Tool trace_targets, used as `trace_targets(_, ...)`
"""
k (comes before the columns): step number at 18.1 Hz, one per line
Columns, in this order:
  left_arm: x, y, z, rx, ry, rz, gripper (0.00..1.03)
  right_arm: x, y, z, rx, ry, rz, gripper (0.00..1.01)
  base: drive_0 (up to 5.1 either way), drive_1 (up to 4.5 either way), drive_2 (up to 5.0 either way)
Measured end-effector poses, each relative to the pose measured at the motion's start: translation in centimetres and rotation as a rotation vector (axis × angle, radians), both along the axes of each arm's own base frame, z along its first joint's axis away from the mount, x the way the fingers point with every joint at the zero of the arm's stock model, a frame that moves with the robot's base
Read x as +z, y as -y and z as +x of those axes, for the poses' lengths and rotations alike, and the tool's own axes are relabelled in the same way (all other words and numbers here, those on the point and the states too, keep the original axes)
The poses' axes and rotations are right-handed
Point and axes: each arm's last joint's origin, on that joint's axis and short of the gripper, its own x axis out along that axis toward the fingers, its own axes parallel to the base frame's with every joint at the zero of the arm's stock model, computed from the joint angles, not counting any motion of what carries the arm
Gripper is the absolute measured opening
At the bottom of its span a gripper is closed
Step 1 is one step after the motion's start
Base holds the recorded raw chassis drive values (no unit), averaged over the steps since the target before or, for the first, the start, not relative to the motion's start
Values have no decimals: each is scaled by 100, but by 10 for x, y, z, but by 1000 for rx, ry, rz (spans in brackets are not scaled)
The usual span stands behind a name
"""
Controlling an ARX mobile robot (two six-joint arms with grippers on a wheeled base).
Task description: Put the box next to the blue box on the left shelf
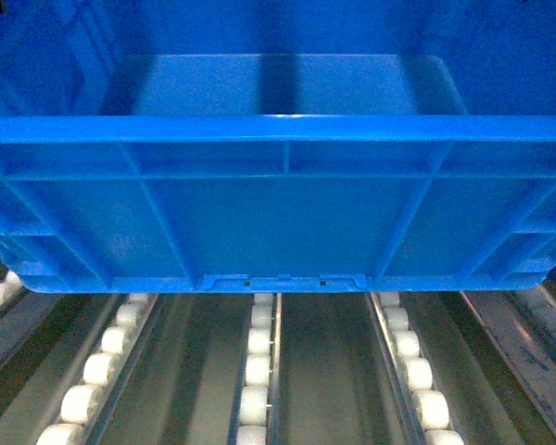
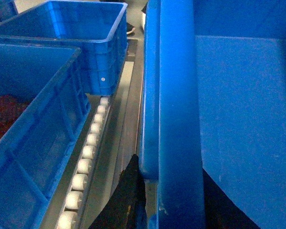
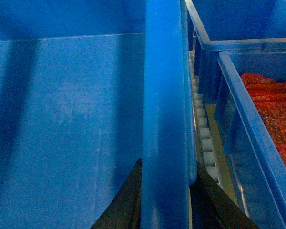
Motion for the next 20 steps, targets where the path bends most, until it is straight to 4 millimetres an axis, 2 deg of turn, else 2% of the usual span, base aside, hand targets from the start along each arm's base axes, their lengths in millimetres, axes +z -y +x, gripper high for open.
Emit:
trace_targets(16, 0, 0, 0, 0, 0, 0, 16, 0, 0, 0, 0, 0, 0, 21, 12, 443, -420)
trace_targets(20, 0, 0, 0, 0, 0, 0, 16, 0, 0, 0, 0, 0, 0, 21, 0, 0, 0)
